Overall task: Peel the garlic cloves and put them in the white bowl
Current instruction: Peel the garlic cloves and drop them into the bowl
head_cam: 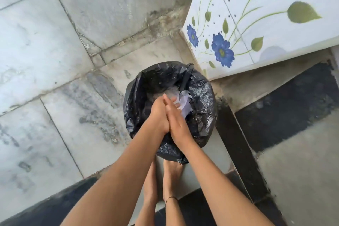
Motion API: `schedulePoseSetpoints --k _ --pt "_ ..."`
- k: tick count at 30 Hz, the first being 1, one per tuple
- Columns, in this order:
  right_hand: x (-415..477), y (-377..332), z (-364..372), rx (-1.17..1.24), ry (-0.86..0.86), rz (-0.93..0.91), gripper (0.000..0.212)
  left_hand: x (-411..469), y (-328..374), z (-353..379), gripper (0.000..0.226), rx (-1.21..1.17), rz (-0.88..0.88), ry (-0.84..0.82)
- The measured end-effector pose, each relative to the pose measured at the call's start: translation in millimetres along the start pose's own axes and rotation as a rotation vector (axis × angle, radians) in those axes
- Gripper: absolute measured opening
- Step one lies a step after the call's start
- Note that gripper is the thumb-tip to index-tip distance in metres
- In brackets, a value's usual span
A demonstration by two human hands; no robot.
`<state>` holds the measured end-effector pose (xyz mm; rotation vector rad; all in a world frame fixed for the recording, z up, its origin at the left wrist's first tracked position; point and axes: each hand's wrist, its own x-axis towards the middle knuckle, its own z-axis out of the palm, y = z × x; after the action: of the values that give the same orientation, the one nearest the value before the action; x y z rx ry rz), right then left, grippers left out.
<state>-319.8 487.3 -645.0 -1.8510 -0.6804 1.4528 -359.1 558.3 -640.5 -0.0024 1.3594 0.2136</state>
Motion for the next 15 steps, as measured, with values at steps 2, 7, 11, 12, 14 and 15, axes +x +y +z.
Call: schedulePoseSetpoints --k 2,7,11,12,14,15 --pt "13 12 0 -0.286 -0.201 0.089 0.063 -9 7 2 0.048 -0.009 0.082 0.022" --pt "30 -12 2 -0.086 0.157 0.145 0.042 -5 13 -20 0.031 0.012 0.038 0.127" --pt "22 11 16 -0.163 -0.139 0.099 0.051 -13 25 -2 0.032 0.031 0.018 0.038" --pt "24 18 10 -0.212 -0.134 0.208 0.050 -13 28 0 0.039 0.049 0.049 -0.002" --pt "29 20 3 -0.208 0.059 0.278 0.039 -10 29 -5 0.043 0.117 0.109 -0.034" --pt "29 13 3 -0.138 0.171 0.211 0.035 -8 29 -10 0.040 0.169 0.098 0.018"
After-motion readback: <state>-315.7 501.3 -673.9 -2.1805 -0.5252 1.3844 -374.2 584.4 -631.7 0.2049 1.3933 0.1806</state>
